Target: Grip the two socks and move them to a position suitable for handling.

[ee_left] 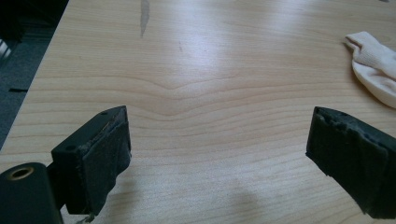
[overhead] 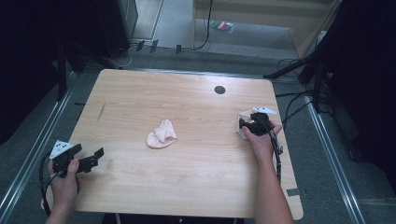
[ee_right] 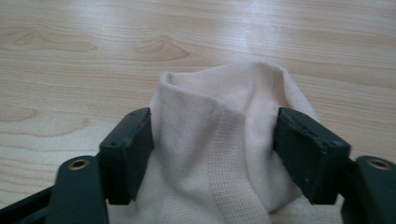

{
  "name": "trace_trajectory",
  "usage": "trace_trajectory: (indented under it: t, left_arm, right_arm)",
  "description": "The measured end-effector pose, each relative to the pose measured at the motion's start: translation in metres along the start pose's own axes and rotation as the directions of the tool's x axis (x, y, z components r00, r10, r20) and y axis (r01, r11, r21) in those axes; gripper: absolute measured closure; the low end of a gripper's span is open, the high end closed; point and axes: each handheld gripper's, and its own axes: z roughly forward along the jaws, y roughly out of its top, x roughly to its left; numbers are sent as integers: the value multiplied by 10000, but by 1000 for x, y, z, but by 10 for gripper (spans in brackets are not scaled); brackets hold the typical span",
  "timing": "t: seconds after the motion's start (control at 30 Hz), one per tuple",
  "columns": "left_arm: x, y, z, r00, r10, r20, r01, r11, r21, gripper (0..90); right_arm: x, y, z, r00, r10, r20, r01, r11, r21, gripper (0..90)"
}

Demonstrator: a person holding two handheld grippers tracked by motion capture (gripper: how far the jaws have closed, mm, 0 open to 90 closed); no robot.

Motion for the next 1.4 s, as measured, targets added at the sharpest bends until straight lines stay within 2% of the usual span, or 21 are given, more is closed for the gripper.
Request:
trace_trajectory:
  t: [0.1, 0.23, 0.3, 0.33, 0.4, 0.5, 0.67, 0.73, 0.87, 1.03, 1.13, 1.33, 1.4]
  left_arm:
    - [0, 0, 0, 10000, -12, 12, 13, 10000, -19, 63]
    - [0, 0, 0, 10000, -8, 42, 8, 10000, -18, 64]
    - [0, 0, 0, 10000, -7, 47, 7, 10000, -3, 67]
    - [0, 0, 0, 10000, -19, 51, 19, 10000, 3, 67]
    - [1, 0, 0, 9999, -29, 130, 29, 10000, -21, 68]
    - [1, 0, 0, 9999, -28, 120, 28, 10000, -11, 68]
    - [0, 0, 0, 10000, -7, 90, 7, 10000, -3, 67]
    - [0, 0, 0, 10000, 5, 65, -4, 10000, -30, 67]
    - [1, 0, 0, 9999, -43, 108, 44, 10000, -63, 67]
    - [1, 0, 0, 9999, -50, 113, 50, 10000, -49, 67]
    - [0, 0, 0, 9999, -112, 65, 113, 9999, -80, 68]
    - [0, 0, 0, 9999, -155, 73, 156, 9998, -156, 67]
    - [1, 0, 0, 9998, -162, 127, 164, 9998, -147, 68]
  right_arm:
    - [0, -1, -2, 9999, 130, 95, -129, 9998, -122, 445]
    - [-1, -2, -4, 9992, 368, 128, -364, 9989, -288, 706]
    - [0, -4, -6, 9988, 392, 302, -381, 9986, -354, 770]
    - [2, -5, -7, 9979, 324, 567, -301, 9987, -417, 785]
    - [5, -6, -9, 9961, 226, 850, -185, 9986, -486, 795]
    - [7, -5, -16, 9967, 444, 684, -400, 9971, -648, 801]
    - [16, 8, -47, 9985, 516, -155, -533, 9888, -1394, 802]
    - [23, 11, -60, 9982, 526, -288, -564, 9864, -1543, 802]
    - [36, 12, -83, 9974, 255, -680, -369, 9843, -1724, 802]
    - [54, 1, -109, 9908, 345, -1308, -566, 9841, -1685, 802]
    - [66, -9, -125, 9917, 67, -1288, -340, 9769, -2111, 802]
    - [86, -27, -149, 9855, 133, -1692, -481, 9779, -2034, 803]
    - [92, -33, -156, 9783, 220, -2059, -634, 9784, -1966, 803]
